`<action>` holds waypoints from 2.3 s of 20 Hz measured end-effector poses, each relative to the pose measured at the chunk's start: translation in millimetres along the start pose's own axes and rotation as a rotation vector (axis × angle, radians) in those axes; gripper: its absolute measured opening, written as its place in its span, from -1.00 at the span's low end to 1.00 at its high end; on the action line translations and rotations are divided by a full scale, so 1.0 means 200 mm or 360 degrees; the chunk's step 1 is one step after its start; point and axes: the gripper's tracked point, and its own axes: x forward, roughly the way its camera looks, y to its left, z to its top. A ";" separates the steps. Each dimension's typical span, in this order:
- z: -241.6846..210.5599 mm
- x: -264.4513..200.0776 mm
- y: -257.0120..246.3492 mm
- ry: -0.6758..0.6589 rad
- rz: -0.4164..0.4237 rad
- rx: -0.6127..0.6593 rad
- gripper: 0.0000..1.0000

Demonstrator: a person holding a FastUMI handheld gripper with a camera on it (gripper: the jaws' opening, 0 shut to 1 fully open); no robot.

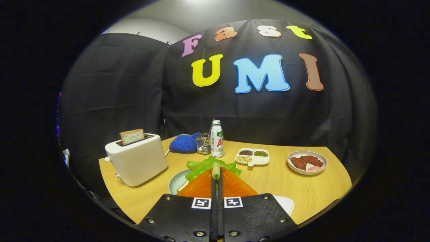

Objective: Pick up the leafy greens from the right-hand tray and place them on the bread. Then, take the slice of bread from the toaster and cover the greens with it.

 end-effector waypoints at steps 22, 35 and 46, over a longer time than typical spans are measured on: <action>-0.42 0.38 0.19 0.0262 0.0014 0.0047 -0.93; -0.20 0.14 0.15 0.0005 -0.0067 0.0092 -0.06; -0.09 0.18 0.44 -0.0069 -0.0042 0.0097 -0.06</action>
